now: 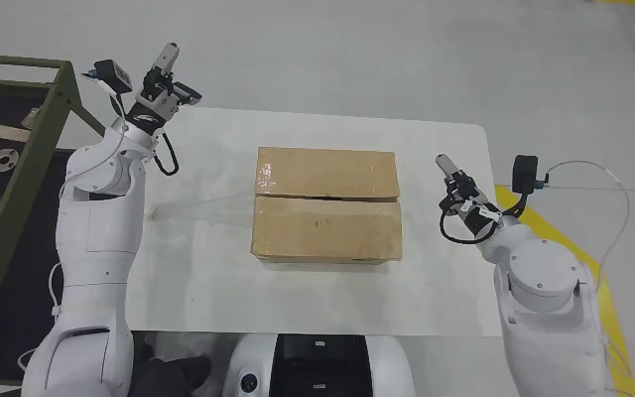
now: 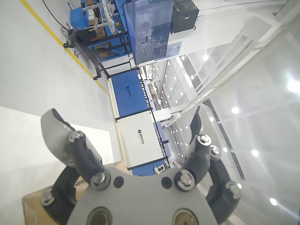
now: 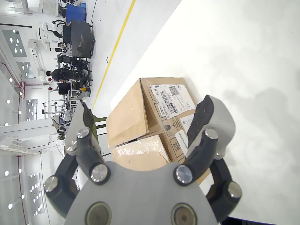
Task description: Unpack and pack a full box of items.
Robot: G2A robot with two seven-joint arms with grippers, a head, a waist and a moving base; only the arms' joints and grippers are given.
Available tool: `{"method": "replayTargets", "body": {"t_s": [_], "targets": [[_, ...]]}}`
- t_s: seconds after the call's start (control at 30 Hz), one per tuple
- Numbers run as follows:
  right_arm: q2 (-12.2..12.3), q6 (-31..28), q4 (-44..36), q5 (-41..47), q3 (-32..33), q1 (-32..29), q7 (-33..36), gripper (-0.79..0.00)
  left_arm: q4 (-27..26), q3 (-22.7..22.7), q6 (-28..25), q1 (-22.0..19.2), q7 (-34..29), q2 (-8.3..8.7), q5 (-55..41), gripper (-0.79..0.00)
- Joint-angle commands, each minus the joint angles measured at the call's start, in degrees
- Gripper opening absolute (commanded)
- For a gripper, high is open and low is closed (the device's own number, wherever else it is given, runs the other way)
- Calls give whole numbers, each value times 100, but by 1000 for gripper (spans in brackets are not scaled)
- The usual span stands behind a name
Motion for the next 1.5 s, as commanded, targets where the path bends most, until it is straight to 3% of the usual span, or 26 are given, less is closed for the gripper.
{"method": "replayTargets", "body": {"t_s": [0.0, 0.63, 1.1, 1.47], "targets": [[0, 0, 0, 0, 0, 0, 0, 0, 0, 0, 0, 0, 0, 0, 0, -1], [0, -30, 6, 18, -15, -8, 19, 0, 0, 0, 0, 0, 0, 0, 0, 0], [191, -1584, 440, 791, 271, -49, 1945, 0, 0, 0, 0, 0, 0, 0, 0, 0], [305, -2325, 934, 987, 320, 22, 2428, 0, 0, 0, 0, 0, 0, 0, 0, 0]]}}
